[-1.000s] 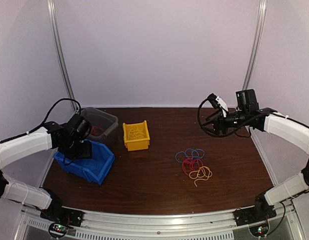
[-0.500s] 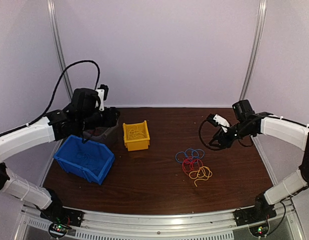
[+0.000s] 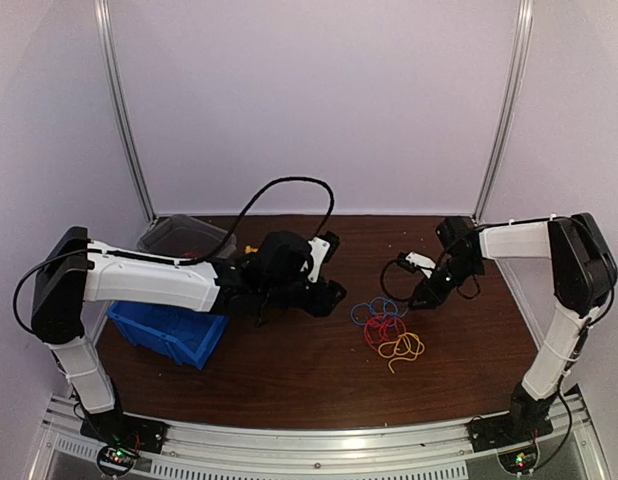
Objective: Untangle the cables
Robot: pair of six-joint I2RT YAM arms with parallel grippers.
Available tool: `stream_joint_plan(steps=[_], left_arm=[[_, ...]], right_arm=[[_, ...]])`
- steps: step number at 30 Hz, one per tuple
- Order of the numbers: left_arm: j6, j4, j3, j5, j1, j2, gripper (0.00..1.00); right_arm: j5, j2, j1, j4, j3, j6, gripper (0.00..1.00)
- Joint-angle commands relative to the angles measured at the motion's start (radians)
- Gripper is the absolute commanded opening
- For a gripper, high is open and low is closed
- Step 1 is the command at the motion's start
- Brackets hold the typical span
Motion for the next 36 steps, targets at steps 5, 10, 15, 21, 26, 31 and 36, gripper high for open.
stream_joint_plan(steps=[5,10,15,21,26,31,36], left_arm=[[-0.083,0.141,-0.039,0.096,-0.001,-0.008,0.58],[-0.091,0.132,-0.043,0.067,-0.001,0.003,0.58],[-0.124,0.122,-0.034,0.027,-0.001,0.03,0.58],[-0.096,0.155,-0.028,-0.027,0.0,0.02,0.6],[-0.056,0.183,-0.004,0.008,0.0,0.026,0.6],[-0.009,0.305,-0.029,0.091,-0.001,0.019,0.62],[0.044,0.549,-0.118,0.139,-0.001,0.028,0.64]], right_arm=[[-0.096,0.107,-0.008,-0.034,0.083,-0.029,0.42],[-0.155,0.14,-0.007,-0.04,0.087,-0.051,0.22],[-0.169,0.059,-0.018,-0.084,0.127,-0.044,0.0],[-0.117,-0.176,0.007,-0.228,0.287,-0.038,0.0],[-0.115,-0.304,0.041,-0.293,0.402,-0.022,0.0],[-0.146,-0.378,0.062,-0.312,0.468,0.009,0.0],[-0.215,-0.416,0.069,-0.316,0.52,0.037,0.0]])
